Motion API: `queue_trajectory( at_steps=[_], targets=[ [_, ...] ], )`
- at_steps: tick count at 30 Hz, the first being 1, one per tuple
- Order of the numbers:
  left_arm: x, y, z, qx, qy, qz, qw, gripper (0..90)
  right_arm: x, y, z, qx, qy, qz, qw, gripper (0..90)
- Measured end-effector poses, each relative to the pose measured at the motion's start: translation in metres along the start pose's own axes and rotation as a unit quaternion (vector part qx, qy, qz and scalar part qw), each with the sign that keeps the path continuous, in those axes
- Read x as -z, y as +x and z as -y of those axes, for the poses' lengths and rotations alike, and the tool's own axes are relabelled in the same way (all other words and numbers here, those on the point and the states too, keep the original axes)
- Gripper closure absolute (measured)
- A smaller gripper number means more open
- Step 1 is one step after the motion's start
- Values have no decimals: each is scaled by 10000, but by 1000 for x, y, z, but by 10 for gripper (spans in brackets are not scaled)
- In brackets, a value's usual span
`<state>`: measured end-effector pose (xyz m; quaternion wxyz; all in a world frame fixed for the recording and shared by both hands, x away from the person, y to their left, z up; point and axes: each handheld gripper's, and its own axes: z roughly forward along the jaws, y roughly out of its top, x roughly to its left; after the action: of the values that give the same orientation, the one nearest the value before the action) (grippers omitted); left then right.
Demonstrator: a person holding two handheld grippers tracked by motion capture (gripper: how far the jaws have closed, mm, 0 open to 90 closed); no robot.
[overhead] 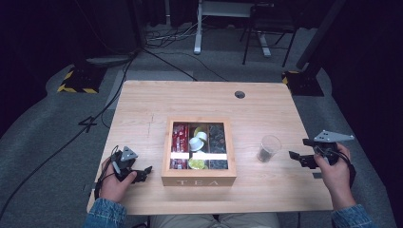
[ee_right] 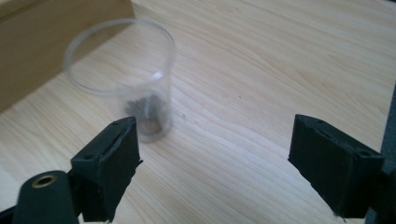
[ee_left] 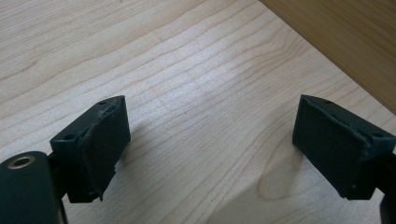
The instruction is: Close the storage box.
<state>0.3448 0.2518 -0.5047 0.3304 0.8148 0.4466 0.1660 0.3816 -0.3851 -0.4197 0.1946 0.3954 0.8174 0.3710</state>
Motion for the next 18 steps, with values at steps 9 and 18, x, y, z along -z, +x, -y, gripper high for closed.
queue_trajectory(
  at_steps=[9,18],
  targets=[
    [0,0,0,0,1,1,10000,116,-24,-10,32,-195,80,-1,9998,168],
    [0,0,0,-5,-13,-10,10000,114,-41,-8,44,-237,238,-35,9994,166]
  ],
)
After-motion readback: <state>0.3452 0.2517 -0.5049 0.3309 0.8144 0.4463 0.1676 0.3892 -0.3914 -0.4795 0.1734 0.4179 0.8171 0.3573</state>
